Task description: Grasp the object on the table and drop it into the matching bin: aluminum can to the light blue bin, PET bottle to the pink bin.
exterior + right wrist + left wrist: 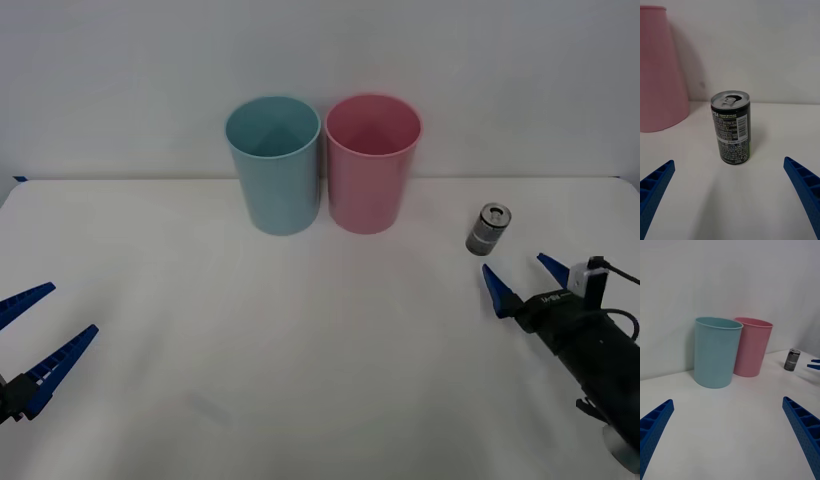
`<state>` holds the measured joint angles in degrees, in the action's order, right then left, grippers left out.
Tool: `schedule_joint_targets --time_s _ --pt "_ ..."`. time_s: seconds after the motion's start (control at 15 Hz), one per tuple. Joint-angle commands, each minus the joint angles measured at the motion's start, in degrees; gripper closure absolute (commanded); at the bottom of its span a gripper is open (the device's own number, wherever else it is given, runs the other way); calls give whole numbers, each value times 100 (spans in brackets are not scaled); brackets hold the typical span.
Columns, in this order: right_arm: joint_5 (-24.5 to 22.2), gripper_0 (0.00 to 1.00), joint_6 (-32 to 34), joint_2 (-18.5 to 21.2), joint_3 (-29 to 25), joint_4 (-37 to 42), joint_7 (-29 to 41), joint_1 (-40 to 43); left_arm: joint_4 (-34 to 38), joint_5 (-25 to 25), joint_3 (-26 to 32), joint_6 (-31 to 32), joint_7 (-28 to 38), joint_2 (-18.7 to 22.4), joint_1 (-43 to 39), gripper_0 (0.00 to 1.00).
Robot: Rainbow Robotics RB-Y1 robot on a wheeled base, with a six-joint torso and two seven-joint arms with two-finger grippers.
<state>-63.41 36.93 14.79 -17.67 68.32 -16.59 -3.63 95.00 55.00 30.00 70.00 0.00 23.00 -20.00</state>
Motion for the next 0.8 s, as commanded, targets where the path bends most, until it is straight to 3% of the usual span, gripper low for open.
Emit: schedule_joint_targets --time_s 0.07,0.8 --pt "-66 0 -203 -64 -26 -398 -125 -402 0 0 0 0 0 0 0 0" --pt "-233 0 -836 -205 -149 -1796 -494 -1738 0 0 0 0 0 0 0 0"
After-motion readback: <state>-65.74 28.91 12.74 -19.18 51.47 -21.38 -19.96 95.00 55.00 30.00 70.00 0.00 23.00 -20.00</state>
